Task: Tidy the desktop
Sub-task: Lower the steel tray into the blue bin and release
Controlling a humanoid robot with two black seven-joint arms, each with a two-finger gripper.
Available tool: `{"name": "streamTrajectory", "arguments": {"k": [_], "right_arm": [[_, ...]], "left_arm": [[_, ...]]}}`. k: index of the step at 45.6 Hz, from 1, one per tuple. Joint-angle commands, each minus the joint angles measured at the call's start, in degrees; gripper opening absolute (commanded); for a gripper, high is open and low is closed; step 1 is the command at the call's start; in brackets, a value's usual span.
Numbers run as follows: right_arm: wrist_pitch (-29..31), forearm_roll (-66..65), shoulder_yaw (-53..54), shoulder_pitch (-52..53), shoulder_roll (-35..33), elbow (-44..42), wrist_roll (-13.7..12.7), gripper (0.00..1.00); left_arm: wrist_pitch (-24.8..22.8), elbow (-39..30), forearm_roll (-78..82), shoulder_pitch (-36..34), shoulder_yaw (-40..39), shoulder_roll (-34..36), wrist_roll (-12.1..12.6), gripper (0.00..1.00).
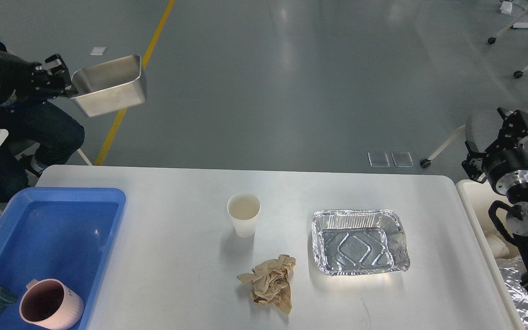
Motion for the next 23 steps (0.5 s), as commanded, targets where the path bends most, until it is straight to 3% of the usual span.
{"name": "streamTrajectory", "arguments": {"k": [1,14,23], "right_arm": [[0.0,0.0,-0.05,0.0,0.02,-0.1,0.0,1.0],[0.0,0.0,-0.05,0.35,0.28,-0.1,0.0,1.0],[0.0,0.0,-0.05,0.26,0.63,-0.1,0.0,1.0]], "left_arm": [[0.59,-0.01,0.24,7.46,0.01,2.24,0.32,0.0],[5.25,0.08,3.23,20.12,-0.34,4.35,0.32,0.0],[12.01,0.26,6.04,25.92,-0.07,4.18,0.32,0.0]]}}
